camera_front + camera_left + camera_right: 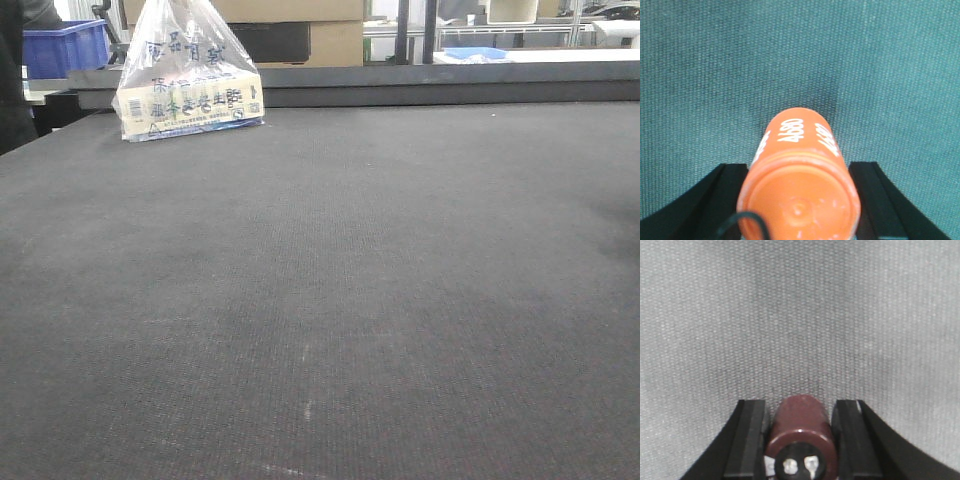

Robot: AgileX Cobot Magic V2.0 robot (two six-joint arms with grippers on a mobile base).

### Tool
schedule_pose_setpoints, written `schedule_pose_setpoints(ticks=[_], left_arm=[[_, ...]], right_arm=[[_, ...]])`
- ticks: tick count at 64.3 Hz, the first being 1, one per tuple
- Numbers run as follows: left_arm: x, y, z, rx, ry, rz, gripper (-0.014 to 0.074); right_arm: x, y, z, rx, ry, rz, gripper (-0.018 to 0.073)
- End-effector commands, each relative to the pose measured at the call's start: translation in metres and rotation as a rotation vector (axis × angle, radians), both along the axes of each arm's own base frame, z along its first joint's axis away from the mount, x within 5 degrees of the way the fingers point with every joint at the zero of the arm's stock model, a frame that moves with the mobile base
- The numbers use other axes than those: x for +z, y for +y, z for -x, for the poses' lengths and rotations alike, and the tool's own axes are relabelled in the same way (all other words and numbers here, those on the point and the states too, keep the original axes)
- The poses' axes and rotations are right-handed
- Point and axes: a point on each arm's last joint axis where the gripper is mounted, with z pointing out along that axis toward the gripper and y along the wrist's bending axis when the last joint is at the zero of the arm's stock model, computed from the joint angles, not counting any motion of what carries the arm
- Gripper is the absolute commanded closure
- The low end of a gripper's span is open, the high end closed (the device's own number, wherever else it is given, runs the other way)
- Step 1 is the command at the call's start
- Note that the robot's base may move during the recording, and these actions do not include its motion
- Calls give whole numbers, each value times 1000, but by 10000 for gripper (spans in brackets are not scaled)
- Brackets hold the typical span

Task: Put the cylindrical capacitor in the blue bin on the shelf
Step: 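Close the right gripper around the brown capacitor, then lift both held capacitors up off the table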

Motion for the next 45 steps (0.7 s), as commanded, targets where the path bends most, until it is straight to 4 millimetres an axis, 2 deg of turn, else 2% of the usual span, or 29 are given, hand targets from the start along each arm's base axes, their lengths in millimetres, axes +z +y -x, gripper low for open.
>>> schedule_pose_setpoints(ticks=[1, 9, 17, 31, 45], left_arm=[[4, -2, -1, 4, -13, 9, 708], [15, -2, 5, 4, -46, 8, 708], [34, -3, 13, 3, -110, 4, 708], [71, -2, 35, -2, -247, -17, 708], [112, -3, 57, -7, -473, -26, 708]], right_arm=[[9, 0, 3, -17, -12, -5, 721], [27, 2, 9, -26, -62, -13, 721], [55, 4, 20, -41, -143, -30, 721], [109, 8, 53, -48, -301, -42, 721], [155, 17, 89, -13, -486, -39, 721]])
